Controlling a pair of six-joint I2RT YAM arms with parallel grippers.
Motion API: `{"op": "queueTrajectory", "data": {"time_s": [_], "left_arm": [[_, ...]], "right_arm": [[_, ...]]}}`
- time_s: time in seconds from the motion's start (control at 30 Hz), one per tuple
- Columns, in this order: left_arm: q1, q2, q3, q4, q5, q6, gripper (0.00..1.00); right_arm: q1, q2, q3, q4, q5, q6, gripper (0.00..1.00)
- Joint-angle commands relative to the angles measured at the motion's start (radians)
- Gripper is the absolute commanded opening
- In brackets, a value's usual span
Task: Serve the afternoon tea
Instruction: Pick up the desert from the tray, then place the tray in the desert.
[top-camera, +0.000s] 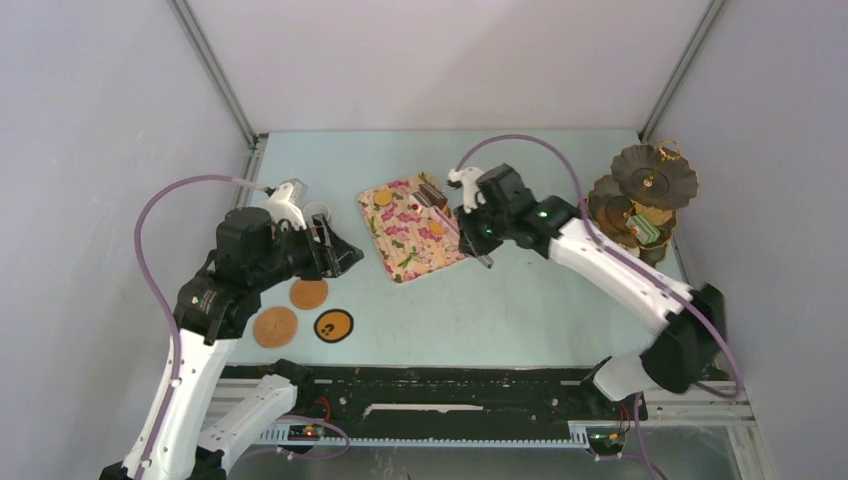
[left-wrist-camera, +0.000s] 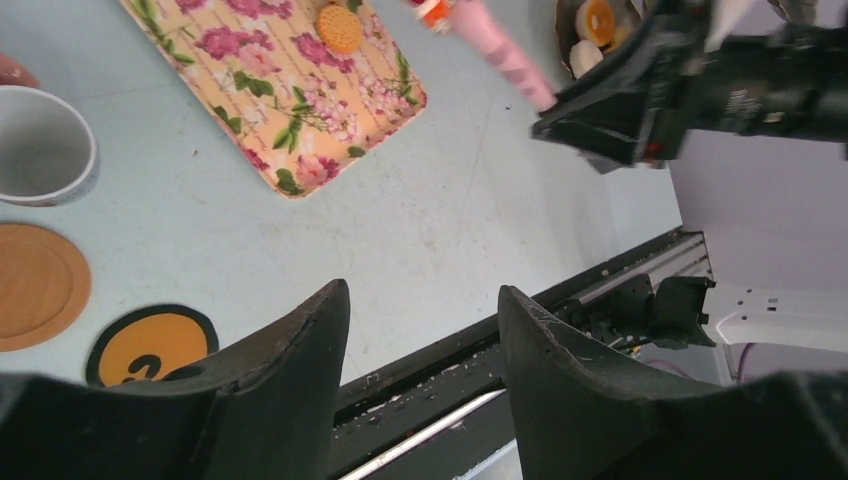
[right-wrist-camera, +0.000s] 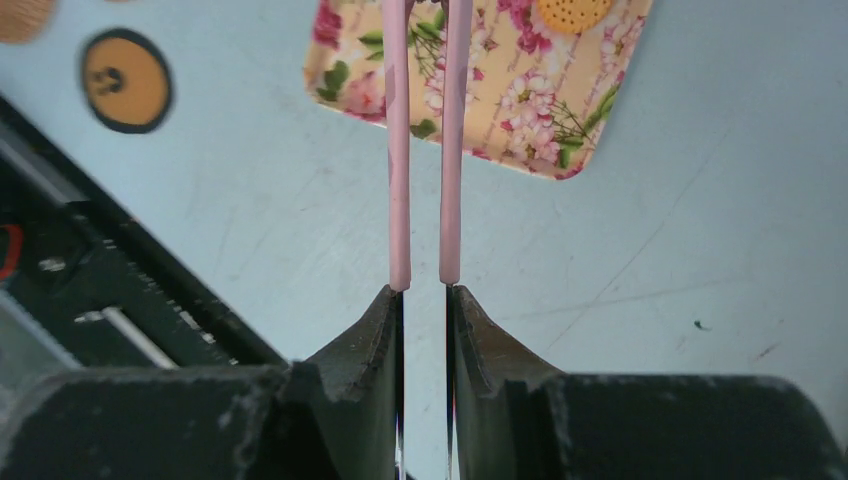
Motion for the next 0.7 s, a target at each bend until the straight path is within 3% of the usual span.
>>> {"op": "queueTrajectory", "data": {"time_s": [0.0,0.1,0.2,0.3,0.5,0.67], "left_arm": [[0.008,-0.022,-0.036,0.091,0.075,-0.024,0.62],[0.006,-0.03,-0.055,0.12,0.106,-0.055,0.62],[0.008,-0.038,-0.062,0.115,0.113,-0.073,0.62],[0.009,-0.045,-0.08,0.098,0.088,-0.103,0.63],[0.011,0.039,-0.149,0.165,0.086,-0.218,0.72],[0.014,0.225,-0.12,0.295,0.126,-0.253,0.69]], "right_arm": [[-0.046,-0.134,-0.064,0.063,-0.148,0.049,0.0],[-0.055,-0.082,-0.045,0.143,-0.273,0.118,0.0],[-0.057,0.015,-0.017,0.214,-0.415,0.286,0.0],[-0.042,0.071,-0.027,0.266,-0.442,0.34,0.0],[0.02,0.121,-0.029,0.178,-0.289,0.018,0.0],[0.037,0.146,-0.03,0.122,-0.182,-0.208,0.0]]}}
